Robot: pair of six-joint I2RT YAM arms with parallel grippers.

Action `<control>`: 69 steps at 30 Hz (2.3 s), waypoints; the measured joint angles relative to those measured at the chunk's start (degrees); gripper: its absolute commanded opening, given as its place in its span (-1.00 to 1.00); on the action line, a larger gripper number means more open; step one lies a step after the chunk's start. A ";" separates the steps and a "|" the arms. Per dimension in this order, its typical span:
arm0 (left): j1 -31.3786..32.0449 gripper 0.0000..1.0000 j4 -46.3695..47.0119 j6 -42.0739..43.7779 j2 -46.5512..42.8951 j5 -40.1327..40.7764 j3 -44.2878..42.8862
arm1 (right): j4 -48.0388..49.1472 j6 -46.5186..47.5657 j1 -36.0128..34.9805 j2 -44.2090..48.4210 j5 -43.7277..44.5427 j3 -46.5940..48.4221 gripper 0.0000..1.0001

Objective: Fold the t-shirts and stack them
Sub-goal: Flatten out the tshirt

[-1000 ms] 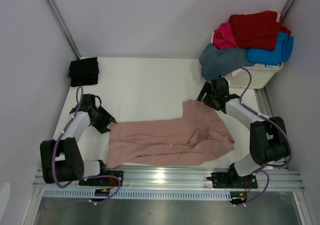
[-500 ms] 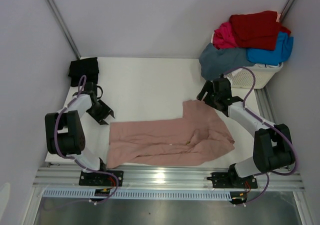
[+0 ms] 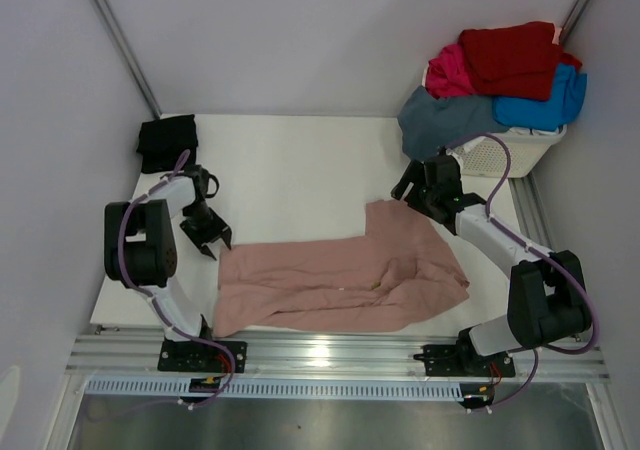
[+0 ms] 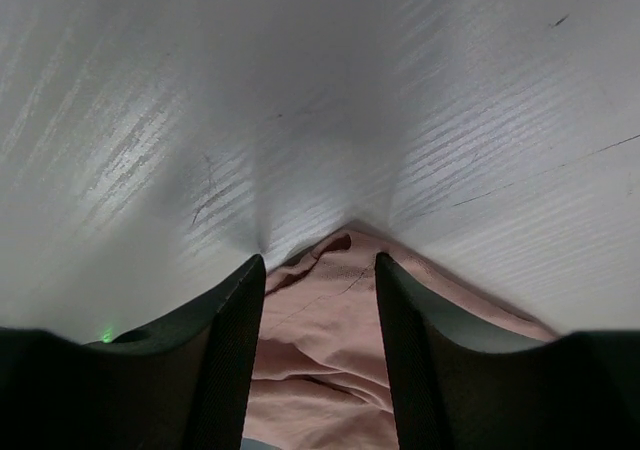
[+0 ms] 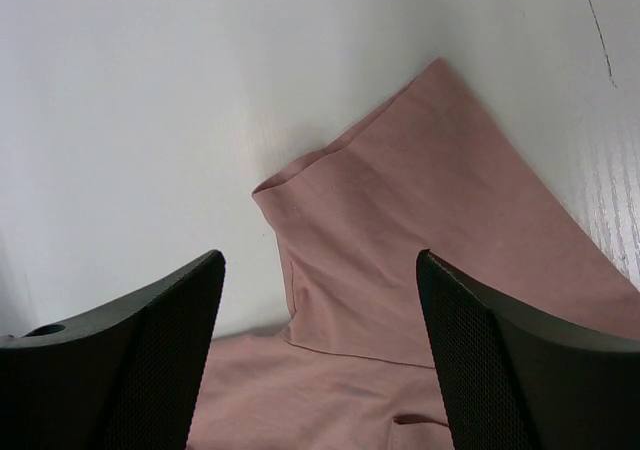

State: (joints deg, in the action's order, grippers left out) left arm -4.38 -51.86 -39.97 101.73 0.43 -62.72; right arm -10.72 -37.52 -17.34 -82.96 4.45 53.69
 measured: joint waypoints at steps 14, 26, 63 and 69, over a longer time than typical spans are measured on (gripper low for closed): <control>2.80 -0.33 -3.80 -0.11 5.75 0.90 -6.71 | -0.04 0.04 -0.44 0.07 0.02 0.00 0.62; 5.18 -0.99 -5.70 0.57 8.96 0.92 -10.80 | -0.13 0.44 -0.44 0.09 0.70 1.33 0.62; 5.18 -0.99 -0.11 2.49 -4.04 4.96 -1.77 | -2.32 6.47 6.40 -25.88 4.81 15.85 0.54; 5.18 -0.99 0.44 2.49 -5.11 4.96 -1.55 | -2.43 6.40 6.45 -27.63 5.01 16.48 0.00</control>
State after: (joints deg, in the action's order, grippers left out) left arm 0.80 -51.42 -37.47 96.62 5.39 -64.27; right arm -13.15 -31.11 -10.90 -110.59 9.45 70.17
